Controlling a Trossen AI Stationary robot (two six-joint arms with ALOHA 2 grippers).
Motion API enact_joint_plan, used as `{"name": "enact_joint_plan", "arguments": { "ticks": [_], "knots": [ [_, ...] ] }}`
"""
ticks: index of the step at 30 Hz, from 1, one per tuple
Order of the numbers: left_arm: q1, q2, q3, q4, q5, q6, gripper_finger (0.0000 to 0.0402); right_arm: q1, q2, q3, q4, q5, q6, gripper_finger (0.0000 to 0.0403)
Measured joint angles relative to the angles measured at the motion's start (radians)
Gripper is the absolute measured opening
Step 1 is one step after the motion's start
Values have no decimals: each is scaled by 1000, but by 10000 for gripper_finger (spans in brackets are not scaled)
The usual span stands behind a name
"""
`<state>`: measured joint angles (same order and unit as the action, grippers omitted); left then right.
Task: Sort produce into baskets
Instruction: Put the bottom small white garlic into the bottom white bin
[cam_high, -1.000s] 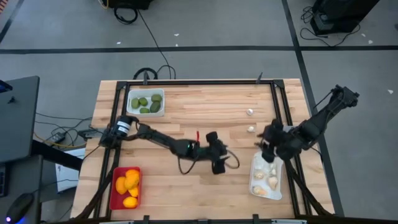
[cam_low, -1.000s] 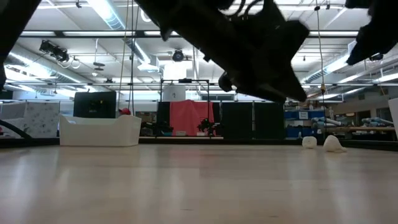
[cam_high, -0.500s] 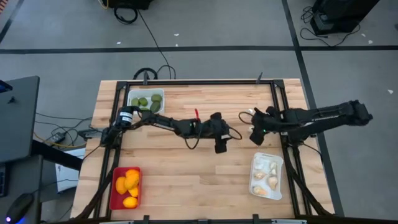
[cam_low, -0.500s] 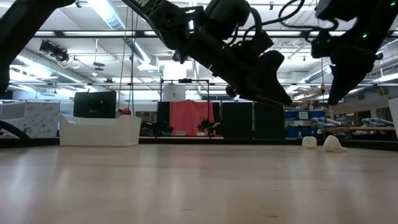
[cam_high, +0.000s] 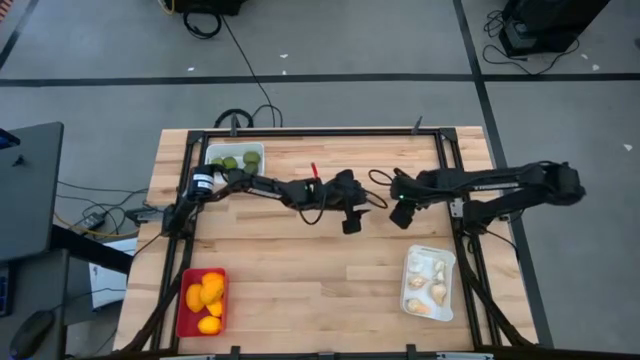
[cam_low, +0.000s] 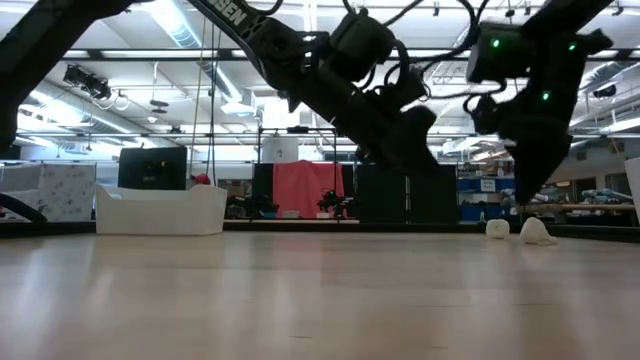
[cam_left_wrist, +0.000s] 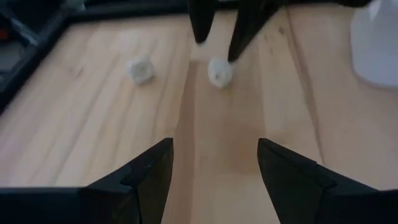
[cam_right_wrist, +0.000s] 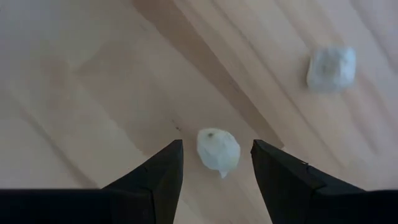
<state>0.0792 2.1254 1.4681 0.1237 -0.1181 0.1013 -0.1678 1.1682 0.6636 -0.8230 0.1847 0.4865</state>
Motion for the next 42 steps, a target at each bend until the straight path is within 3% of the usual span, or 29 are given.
{"name": "enact_joint_plan", "arguments": {
  "ticks": [9,15,22,28,35,42],
  "knots": [
    [49,0,0,-175,42,29,238,-43,158,-1,26,-8,69,201],
    [83,0,0,-227,43,29,238,-63,235,-1,71,-84,69,193],
    [96,0,0,-255,45,31,238,-64,268,0,62,-92,84,121],
    [97,0,0,-307,45,21,238,-57,188,-1,60,-107,95,71],
    [96,0,0,-370,41,-60,238,12,23,-1,33,-205,119,79],
    [66,0,0,-380,38,-137,238,207,-152,-1,12,-312,172,79]
  ]
}}
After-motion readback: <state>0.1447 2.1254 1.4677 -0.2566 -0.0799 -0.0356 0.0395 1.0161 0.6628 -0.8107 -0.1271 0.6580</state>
